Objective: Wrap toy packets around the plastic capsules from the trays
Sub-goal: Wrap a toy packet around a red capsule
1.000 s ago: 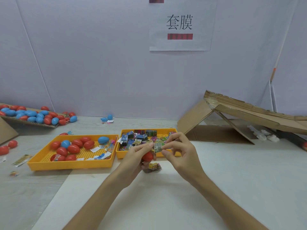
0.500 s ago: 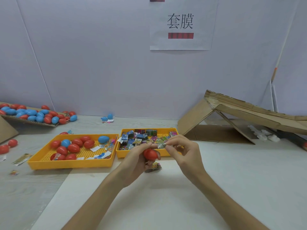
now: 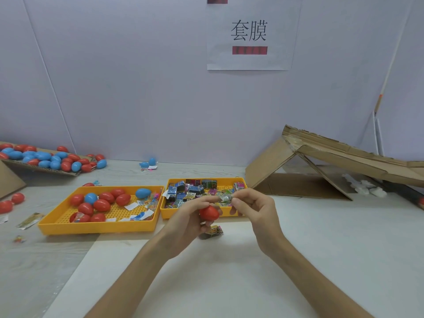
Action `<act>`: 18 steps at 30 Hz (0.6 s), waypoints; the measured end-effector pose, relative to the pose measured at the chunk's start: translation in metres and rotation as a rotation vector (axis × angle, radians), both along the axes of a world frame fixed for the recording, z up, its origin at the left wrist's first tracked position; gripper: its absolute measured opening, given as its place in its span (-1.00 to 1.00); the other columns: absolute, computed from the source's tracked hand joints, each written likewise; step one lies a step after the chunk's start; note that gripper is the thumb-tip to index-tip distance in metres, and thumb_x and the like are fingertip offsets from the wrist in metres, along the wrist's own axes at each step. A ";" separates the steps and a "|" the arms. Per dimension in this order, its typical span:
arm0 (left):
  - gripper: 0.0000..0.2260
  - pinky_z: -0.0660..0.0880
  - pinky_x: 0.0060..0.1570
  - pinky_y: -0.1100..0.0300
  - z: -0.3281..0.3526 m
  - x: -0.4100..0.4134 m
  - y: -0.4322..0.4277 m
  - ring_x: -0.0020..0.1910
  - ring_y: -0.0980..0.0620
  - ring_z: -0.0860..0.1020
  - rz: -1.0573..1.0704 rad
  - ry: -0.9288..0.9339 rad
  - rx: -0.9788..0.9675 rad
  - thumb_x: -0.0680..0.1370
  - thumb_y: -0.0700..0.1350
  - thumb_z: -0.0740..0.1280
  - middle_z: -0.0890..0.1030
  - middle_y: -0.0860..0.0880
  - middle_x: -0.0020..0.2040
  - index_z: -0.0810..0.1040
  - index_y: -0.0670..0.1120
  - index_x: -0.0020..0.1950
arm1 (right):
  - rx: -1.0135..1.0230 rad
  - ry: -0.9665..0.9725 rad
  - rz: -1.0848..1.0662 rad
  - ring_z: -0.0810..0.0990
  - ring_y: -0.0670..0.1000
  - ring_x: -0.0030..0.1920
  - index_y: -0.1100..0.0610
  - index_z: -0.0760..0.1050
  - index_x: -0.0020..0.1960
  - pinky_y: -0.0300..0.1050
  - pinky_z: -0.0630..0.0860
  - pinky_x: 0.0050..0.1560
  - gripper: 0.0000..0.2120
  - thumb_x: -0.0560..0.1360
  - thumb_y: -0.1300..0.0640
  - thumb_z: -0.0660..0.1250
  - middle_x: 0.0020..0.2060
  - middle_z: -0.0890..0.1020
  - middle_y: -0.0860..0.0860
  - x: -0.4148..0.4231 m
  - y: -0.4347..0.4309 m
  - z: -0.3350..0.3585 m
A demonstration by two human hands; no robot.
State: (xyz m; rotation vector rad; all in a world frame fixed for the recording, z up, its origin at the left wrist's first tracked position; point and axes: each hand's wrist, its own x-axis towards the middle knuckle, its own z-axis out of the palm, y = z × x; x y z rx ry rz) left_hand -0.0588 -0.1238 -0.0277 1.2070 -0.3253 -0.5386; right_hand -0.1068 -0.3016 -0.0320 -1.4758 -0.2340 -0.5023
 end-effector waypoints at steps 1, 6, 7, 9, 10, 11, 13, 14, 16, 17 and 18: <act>-0.76 0.31 -0.28 0.18 0.000 0.000 0.000 -0.32 0.03 0.42 0.004 -0.006 -0.002 0.51 -0.13 0.28 0.60 -0.15 -0.11 0.66 -0.14 0.09 | 0.006 0.004 0.011 0.58 -0.03 -0.35 0.14 0.61 -0.18 -0.31 0.47 -0.24 -0.98 0.42 0.20 0.41 -0.35 0.61 -0.02 0.000 0.000 0.000; -0.74 0.37 -0.21 0.16 -0.002 -0.002 -0.001 -0.26 0.02 0.44 0.042 -0.011 0.028 0.43 -0.07 0.34 0.57 -0.16 -0.03 0.70 -0.12 0.04 | -0.083 0.006 0.021 0.41 -0.04 -0.38 0.06 0.64 -0.19 -0.24 0.39 -0.31 -0.94 0.43 0.18 0.40 -0.42 0.53 -0.07 -0.002 0.001 0.001; -0.72 0.37 -0.19 0.16 -0.002 -0.002 -0.001 -0.25 0.02 0.44 0.035 -0.012 0.032 0.44 -0.07 0.34 0.57 -0.16 -0.02 0.69 -0.13 0.08 | -0.117 0.000 0.006 0.40 -0.05 -0.37 0.07 0.64 -0.18 -0.24 0.37 -0.31 -0.94 0.43 0.17 0.39 -0.42 0.53 -0.10 -0.003 0.001 0.002; -0.73 0.38 -0.18 0.17 -0.001 -0.003 -0.002 -0.21 0.01 0.45 0.016 -0.001 0.021 0.46 -0.09 0.34 0.57 -0.17 0.00 0.68 -0.13 0.11 | -0.158 -0.007 -0.016 0.40 -0.08 -0.36 0.11 0.64 -0.15 -0.25 0.36 -0.30 -0.93 0.44 0.16 0.38 -0.42 0.54 -0.14 -0.003 0.002 0.002; -0.73 0.38 -0.18 0.17 0.000 -0.003 -0.001 -0.19 0.00 0.45 0.006 0.016 0.002 0.47 -0.10 0.34 0.57 -0.17 -0.01 0.67 -0.12 0.12 | -0.160 -0.004 -0.016 0.41 -0.08 -0.37 0.13 0.63 -0.14 -0.26 0.37 -0.30 -0.93 0.44 0.16 0.37 -0.42 0.54 -0.15 -0.003 0.001 0.002; -0.72 0.37 -0.18 0.17 0.000 -0.002 0.000 -0.17 0.00 0.45 -0.007 0.030 -0.020 0.47 -0.10 0.34 0.58 -0.16 -0.03 0.67 -0.13 0.14 | -0.154 0.002 -0.010 0.42 -0.07 -0.37 0.14 0.62 -0.14 -0.26 0.39 -0.30 -0.94 0.46 0.18 0.36 -0.41 0.54 -0.14 -0.003 0.000 0.002; -0.72 0.36 -0.18 0.17 0.001 -0.001 0.003 -0.16 0.00 0.45 -0.027 0.025 -0.040 0.47 -0.10 0.37 0.61 -0.15 -0.06 0.69 -0.13 0.15 | -0.142 0.016 0.006 0.46 -0.04 -0.39 0.13 0.59 -0.13 -0.26 0.42 -0.31 -0.92 0.51 0.25 0.36 -0.42 0.53 -0.08 -0.002 -0.001 0.001; -0.74 0.37 -0.18 0.17 0.001 0.000 0.004 -0.16 0.00 0.45 -0.025 0.007 -0.032 0.47 -0.11 0.40 0.61 -0.14 -0.05 0.71 -0.11 0.13 | -0.143 0.026 0.006 0.48 -0.03 -0.40 0.11 0.59 -0.13 -0.27 0.43 -0.32 -0.88 0.53 0.28 0.35 -0.43 0.53 -0.05 -0.001 -0.002 0.000; -0.73 0.43 -0.18 0.17 0.000 0.001 0.006 -0.15 -0.01 0.48 -0.015 -0.050 -0.012 0.47 -0.08 0.39 0.62 -0.14 -0.03 0.72 -0.09 0.13 | -0.137 0.041 -0.008 0.51 -0.02 -0.40 0.07 0.60 -0.14 -0.27 0.43 -0.32 -0.83 0.55 0.29 0.35 -0.43 0.54 -0.01 0.001 -0.005 -0.001; -0.71 0.46 -0.17 0.19 0.000 0.002 0.007 -0.12 -0.02 0.51 -0.010 -0.085 -0.016 0.48 -0.06 0.39 0.63 -0.14 -0.01 0.71 -0.09 0.15 | -0.124 0.046 -0.019 0.51 -0.01 -0.40 0.04 0.62 -0.15 -0.26 0.43 -0.32 -0.80 0.56 0.29 0.36 -0.43 0.55 -0.01 0.002 -0.007 -0.001; -0.71 0.50 -0.15 0.20 0.001 0.002 0.008 -0.09 -0.01 0.55 0.001 -0.113 -0.035 0.49 -0.06 0.40 0.64 -0.12 0.01 0.70 -0.10 0.17 | -0.103 0.051 -0.030 0.52 0.00 -0.40 0.01 0.63 -0.16 -0.25 0.44 -0.32 -0.77 0.56 0.29 0.36 -0.42 0.56 -0.01 0.003 -0.009 0.000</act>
